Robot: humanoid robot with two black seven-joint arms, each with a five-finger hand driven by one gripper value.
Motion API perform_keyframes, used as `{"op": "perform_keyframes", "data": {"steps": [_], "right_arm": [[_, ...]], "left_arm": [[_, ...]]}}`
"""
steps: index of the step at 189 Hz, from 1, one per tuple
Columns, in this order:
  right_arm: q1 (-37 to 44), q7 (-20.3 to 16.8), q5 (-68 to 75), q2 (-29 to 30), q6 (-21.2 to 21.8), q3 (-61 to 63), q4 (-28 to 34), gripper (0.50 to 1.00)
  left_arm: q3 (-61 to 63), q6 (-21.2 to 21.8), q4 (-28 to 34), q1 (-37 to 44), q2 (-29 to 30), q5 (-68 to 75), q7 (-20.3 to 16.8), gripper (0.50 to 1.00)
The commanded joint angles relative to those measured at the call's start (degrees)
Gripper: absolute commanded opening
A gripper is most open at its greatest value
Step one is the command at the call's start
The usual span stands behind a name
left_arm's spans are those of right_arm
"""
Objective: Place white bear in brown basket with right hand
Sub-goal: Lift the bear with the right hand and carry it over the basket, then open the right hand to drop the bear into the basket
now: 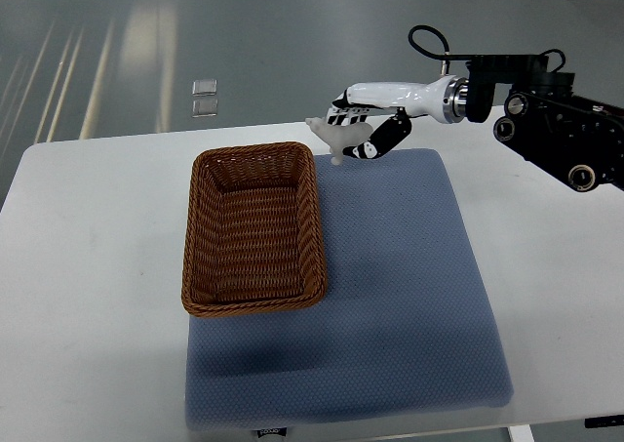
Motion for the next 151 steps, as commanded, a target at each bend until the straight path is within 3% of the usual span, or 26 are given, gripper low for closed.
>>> {"op": "perform_keyframes", "data": {"steps": [1, 69, 95, 151], "right_arm": [[0.26, 0.17, -0.05, 3.48, -0.2, -0.04, -0.63, 0.5], [-2.82, 1.57, 0.04, 13.94, -7.75, -0.3, -2.83, 0.5], [-4.49, 3.24, -0.05, 15.26, -7.93, -0.3, -2.83, 0.5], [-6.77, 3.24, -0.31, 16.31, -8.2, -4.17, -3.71, 0.5]], "left_arm": [[0.0, -0.01, 0.0, 0.0, 0.0, 0.0, 0.06, 1.0], [0.0, -0.01, 0.0, 0.0, 0.0, 0.0, -0.02, 1.0], [0.0, -0.01, 0.0, 0.0, 0.0, 0.0, -0.02, 1.0], [0.0, -0.01, 0.0, 0.0, 0.0, 0.0, 0.06, 1.0]]}}
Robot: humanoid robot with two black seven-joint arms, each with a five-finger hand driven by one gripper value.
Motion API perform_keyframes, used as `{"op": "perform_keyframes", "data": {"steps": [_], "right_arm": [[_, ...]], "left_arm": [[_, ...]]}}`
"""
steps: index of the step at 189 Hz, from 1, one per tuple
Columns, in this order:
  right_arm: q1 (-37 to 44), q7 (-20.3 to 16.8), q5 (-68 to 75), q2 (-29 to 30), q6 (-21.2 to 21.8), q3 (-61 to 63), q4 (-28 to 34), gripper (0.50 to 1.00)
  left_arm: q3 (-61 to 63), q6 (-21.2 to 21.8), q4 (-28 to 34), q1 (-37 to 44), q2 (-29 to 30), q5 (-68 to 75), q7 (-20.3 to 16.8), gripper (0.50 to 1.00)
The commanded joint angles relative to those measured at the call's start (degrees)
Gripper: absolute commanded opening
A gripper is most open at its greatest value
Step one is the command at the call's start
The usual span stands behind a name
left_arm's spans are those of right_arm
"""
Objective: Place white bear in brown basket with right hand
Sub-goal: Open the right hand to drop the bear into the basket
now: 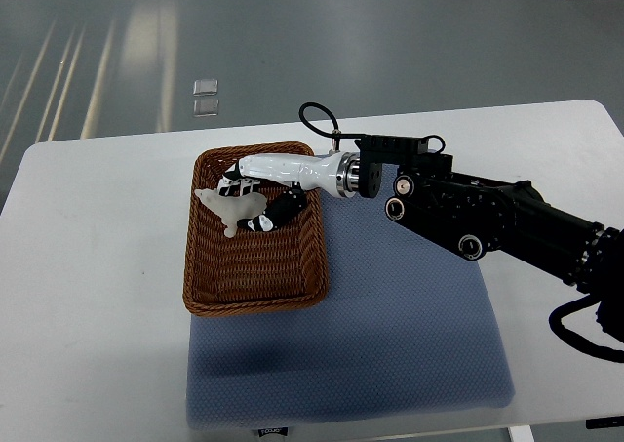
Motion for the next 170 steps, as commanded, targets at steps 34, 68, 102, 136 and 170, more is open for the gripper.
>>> {"op": "perform_keyframes", "data": {"steps": [34, 68, 102, 136, 170], "right_arm": [[-0.88, -0.07, 0.05, -0.13, 0.01, -1.08, -0.21, 0.588], [-1.58, -0.25, 0.05, -0.13, 0.36, -1.17, -0.47, 0.87], [-1.14, -0.16, 0.4, -0.66, 0.27, -0.11, -0.91, 0.924], [-0.26, -0.07, 8.14, -2.85, 0.89, 4.54, -1.0, 0.924], [-0.61, -0.6, 24.74, -4.87, 1.94, 7.36, -4.51, 0.928]], "left_arm": [[0.0, -0.01, 0.0, 0.0, 0.0, 0.0, -0.04, 1.0], [0.0, 0.0, 0.0, 0.0, 0.0, 0.0, -0.04, 1.0], [0.0, -0.01, 0.0, 0.0, 0.0, 0.0, -0.04, 1.0], [0.0, -0.01, 0.0, 0.0, 0.0, 0.0, 0.05, 1.0], [0.0, -0.01, 0.0, 0.0, 0.0, 0.0, 0.05, 1.0]]}}
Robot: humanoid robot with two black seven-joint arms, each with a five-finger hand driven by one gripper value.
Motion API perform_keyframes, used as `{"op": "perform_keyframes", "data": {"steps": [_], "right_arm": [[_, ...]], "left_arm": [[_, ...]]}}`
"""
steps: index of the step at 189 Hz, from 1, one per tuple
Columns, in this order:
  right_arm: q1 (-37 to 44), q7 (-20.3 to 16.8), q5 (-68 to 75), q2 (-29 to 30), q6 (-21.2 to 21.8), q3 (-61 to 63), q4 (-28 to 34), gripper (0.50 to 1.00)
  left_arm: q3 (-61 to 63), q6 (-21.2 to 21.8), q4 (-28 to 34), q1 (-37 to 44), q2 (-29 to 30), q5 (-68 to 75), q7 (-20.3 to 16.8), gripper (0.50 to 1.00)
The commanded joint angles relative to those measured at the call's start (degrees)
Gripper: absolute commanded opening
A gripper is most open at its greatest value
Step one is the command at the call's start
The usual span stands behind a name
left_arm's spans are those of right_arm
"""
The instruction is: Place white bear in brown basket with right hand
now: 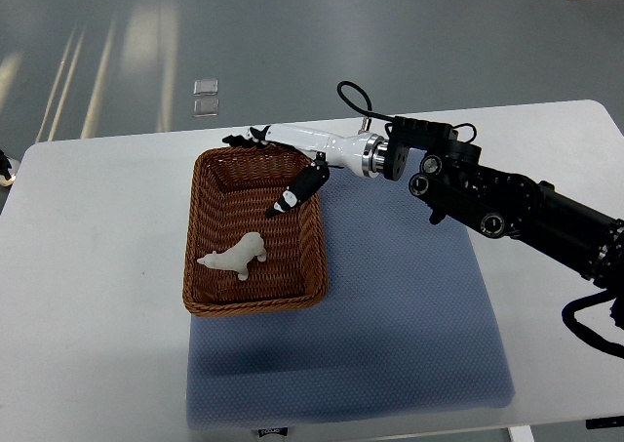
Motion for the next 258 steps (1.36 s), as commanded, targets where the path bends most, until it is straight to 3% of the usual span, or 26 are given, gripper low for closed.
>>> {"op": "perform_keyframes", "data": {"steps": [1, 29, 78, 137, 258], "right_arm": [[-0.28, -0.16, 9.6, -1.53, 0.72, 0.97, -2.37, 0.928], [-2.66, -0.6, 24.99, -4.95, 3.27, 0.97, -3.86, 0.93], [-7.05, -5.79, 46.52, -6.98, 4.94, 1.05, -8.52, 0.93], [-9.16, -15.36, 72.35, -6.89, 10.91, 0.88, -17.13, 0.93], [-9.86, -15.63, 73.94, -6.45, 11.0, 0.97, -17.66, 0.932]], "left_arm": [[0.0, -0.01, 0.0, 0.0, 0.0, 0.0, 0.05, 1.0], [0.0, -0.01, 0.0, 0.0, 0.0, 0.0, -0.04, 1.0], [0.0, -0.01, 0.0, 0.0, 0.0, 0.0, 0.05, 1.0], [0.0, -0.01, 0.0, 0.0, 0.0, 0.0, -0.04, 1.0], [0.0, -0.01, 0.0, 0.0, 0.0, 0.0, 0.05, 1.0]]}}
